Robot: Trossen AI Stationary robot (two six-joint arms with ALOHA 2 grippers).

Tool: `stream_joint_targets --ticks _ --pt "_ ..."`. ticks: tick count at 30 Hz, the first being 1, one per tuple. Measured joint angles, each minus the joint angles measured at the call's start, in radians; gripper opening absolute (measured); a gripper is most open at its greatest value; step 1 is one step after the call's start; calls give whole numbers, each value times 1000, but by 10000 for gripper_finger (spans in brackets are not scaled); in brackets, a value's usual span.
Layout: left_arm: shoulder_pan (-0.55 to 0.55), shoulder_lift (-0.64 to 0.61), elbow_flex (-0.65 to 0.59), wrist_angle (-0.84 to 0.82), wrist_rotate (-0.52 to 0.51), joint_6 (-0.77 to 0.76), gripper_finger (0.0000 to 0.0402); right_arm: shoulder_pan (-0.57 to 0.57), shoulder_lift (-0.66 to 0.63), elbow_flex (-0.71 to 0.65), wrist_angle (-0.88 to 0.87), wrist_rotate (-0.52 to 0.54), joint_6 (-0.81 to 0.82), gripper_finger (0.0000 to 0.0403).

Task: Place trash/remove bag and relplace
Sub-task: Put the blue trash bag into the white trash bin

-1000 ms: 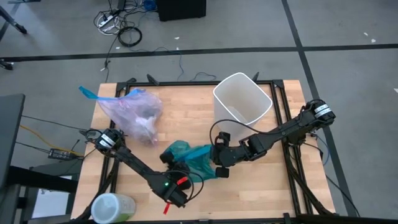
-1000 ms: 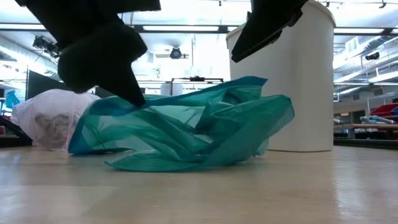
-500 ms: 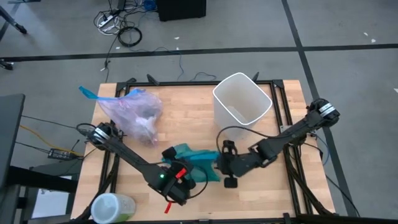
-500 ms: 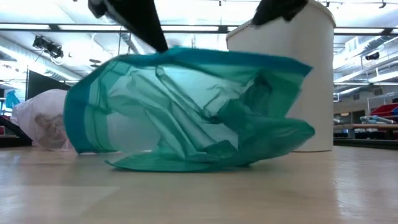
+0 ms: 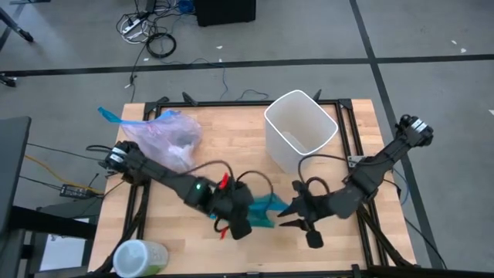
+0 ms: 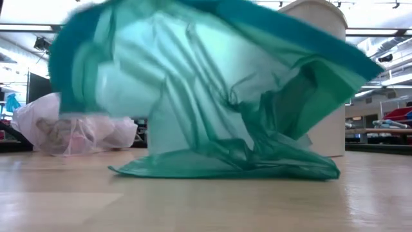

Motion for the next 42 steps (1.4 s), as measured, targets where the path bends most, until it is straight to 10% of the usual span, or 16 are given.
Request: stream_joint_targets --ticks 10,19,42 --pt "181 -2 138 76 317 239 0 29 -20 1 134 -21 -96 115" --pt "316 2 151 95 633 258 0 19 -23 121 -152 248 -263 118" --pt "500 32 150 213 906 257 0 -72 37 128 -237 333 -492 118"
